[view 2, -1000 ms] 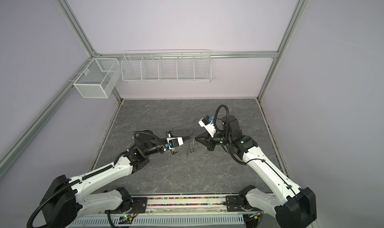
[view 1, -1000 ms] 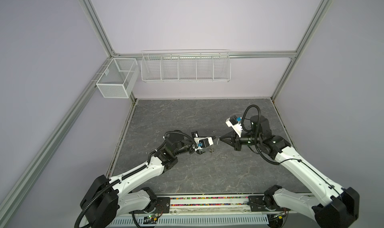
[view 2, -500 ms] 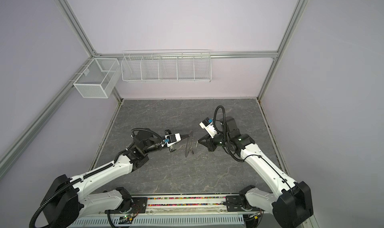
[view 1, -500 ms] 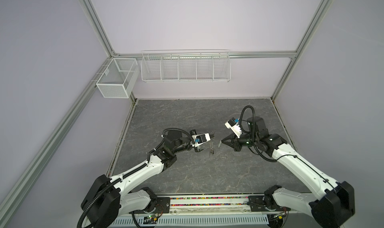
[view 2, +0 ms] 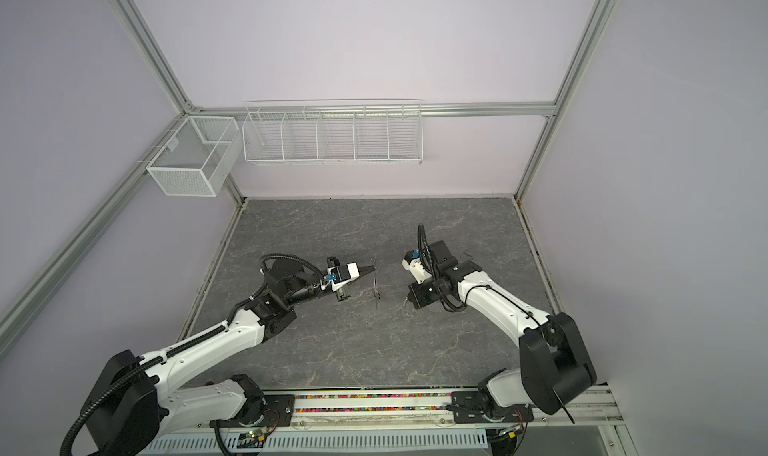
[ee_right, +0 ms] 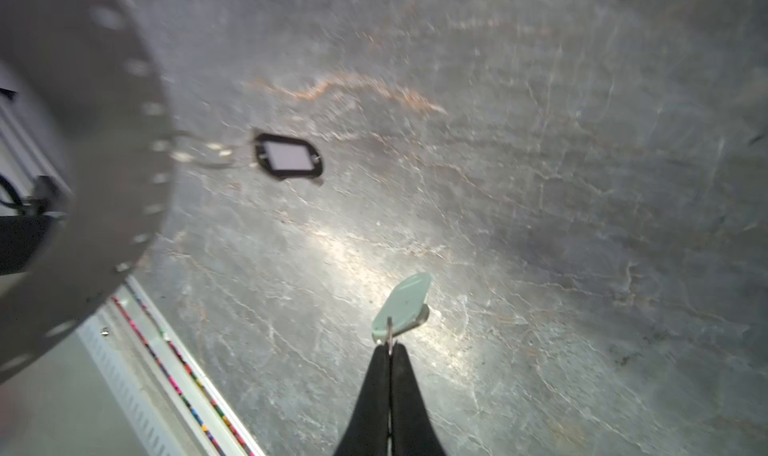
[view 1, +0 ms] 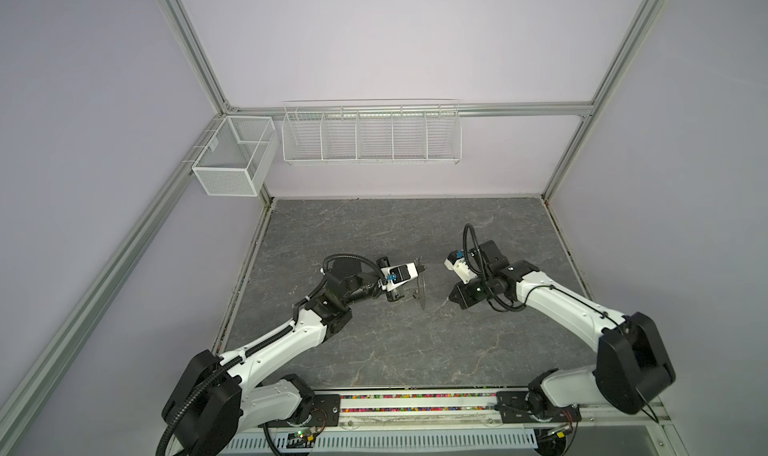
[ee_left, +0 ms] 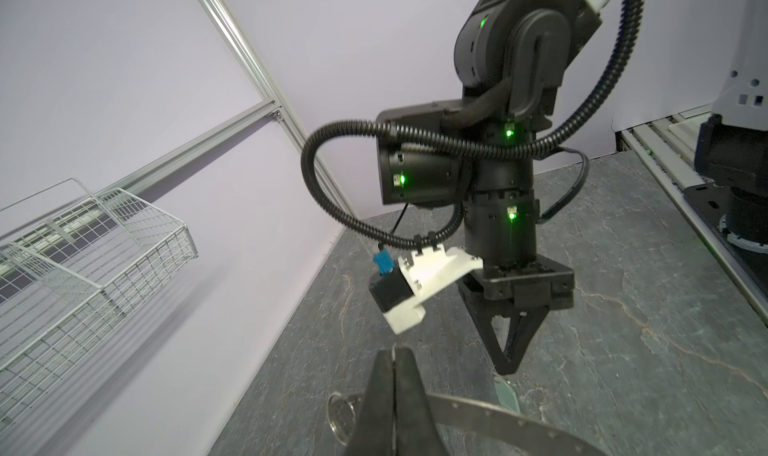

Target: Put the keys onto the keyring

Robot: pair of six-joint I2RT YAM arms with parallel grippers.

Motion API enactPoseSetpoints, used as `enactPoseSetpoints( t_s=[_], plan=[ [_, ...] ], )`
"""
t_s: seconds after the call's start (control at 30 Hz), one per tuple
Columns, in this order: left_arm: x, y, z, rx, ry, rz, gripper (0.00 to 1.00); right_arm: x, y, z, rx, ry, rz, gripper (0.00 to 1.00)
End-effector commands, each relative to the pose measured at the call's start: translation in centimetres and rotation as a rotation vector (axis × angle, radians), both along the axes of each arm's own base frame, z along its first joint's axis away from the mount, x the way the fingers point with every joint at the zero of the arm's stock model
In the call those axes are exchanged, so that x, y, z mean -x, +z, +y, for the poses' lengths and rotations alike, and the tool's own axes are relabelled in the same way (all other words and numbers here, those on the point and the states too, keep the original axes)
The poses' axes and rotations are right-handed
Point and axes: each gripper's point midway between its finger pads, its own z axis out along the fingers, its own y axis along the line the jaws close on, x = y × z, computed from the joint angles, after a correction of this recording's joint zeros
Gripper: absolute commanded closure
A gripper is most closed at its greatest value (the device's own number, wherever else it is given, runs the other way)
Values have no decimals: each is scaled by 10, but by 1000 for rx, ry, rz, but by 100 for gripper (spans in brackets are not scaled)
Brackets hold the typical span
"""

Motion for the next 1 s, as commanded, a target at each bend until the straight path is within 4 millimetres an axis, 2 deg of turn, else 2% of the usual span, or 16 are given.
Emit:
enactPoseSetpoints(
  t_s=[0.0,0.17,0.33,0.43,0.73,0.83,0.97],
  plan=[
    [3,14,2,37,-7,-26,100,-2,-14,-14,117,-66,-3,93],
    [3,14,4,38,3,-29,100,-9,-29,-16,209,-84,-20,93],
    [3,13,6,37,11,-28,100,-10,-47,-2,250,-31,2,93],
    [3,13,8,39,18,-28,100,-17,-51,5,262,-24,-13,93],
    [4,12,11,39,33,-21,100,-33,-64,-4,356,-79,-11,92],
    [5,11,11,37,29,-13,100,-35,-59,1,316,-74,-30,80],
    [8,10,11,37,13,-3,100,-41,-25,3,218,-45,-141,63]
  ],
)
